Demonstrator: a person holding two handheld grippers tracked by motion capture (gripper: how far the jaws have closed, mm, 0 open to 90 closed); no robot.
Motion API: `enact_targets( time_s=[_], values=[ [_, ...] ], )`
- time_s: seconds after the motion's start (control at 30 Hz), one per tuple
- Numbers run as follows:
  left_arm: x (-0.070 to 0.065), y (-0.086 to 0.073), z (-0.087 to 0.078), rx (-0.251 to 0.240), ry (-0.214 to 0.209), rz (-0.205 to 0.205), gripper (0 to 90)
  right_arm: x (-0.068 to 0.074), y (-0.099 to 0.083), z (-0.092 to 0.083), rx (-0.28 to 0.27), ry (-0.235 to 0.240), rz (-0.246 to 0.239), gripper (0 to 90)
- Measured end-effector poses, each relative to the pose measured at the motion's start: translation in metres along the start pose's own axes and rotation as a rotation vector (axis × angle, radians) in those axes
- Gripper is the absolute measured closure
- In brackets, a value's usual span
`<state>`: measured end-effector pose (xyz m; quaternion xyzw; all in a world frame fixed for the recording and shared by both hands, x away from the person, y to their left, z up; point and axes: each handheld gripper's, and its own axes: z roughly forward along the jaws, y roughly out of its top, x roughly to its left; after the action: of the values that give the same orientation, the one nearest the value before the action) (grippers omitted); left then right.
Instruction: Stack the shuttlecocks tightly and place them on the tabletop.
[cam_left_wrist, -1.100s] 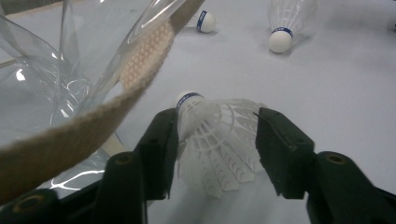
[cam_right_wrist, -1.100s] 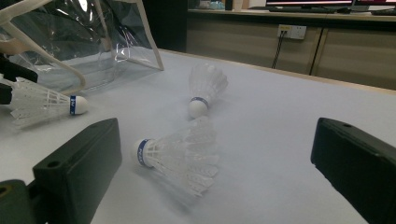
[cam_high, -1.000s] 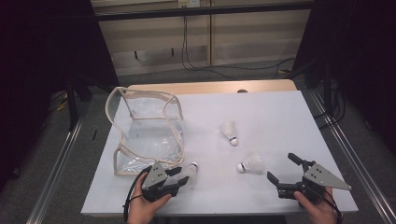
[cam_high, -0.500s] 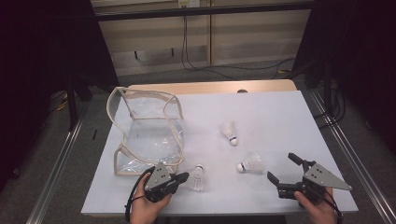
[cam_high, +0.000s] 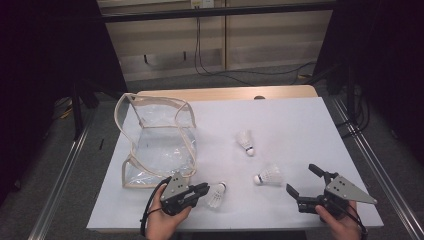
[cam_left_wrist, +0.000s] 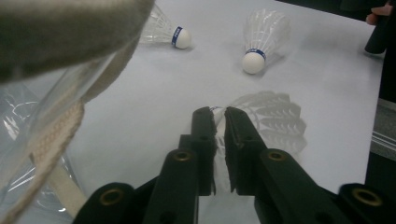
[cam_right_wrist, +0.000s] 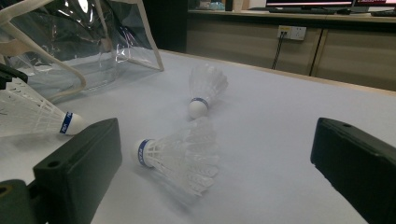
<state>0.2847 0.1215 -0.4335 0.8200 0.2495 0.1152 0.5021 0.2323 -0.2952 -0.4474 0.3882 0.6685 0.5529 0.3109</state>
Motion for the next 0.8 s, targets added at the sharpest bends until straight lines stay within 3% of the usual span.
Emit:
enact_targets(
  time_s=[0.27,0.57,0.8],
  values=[
    [-0.003,0.003,0.01,0.009,0.016,0.019,79.2,0.0,0.0,0.0,0.003,0.001,0.002,1.4],
    [-0.008,0.008,0.02,0.033,-0.009,0.01,84.7,0.0,0.0,-0.001,0.0,0.001,0.0,1.5],
    [-0.009,0.016,0.025,0.013,-0.005,-0.042,89.4,0.0,0.0,-0.001,-0.001,0.001,0.006,1.5]
  ],
)
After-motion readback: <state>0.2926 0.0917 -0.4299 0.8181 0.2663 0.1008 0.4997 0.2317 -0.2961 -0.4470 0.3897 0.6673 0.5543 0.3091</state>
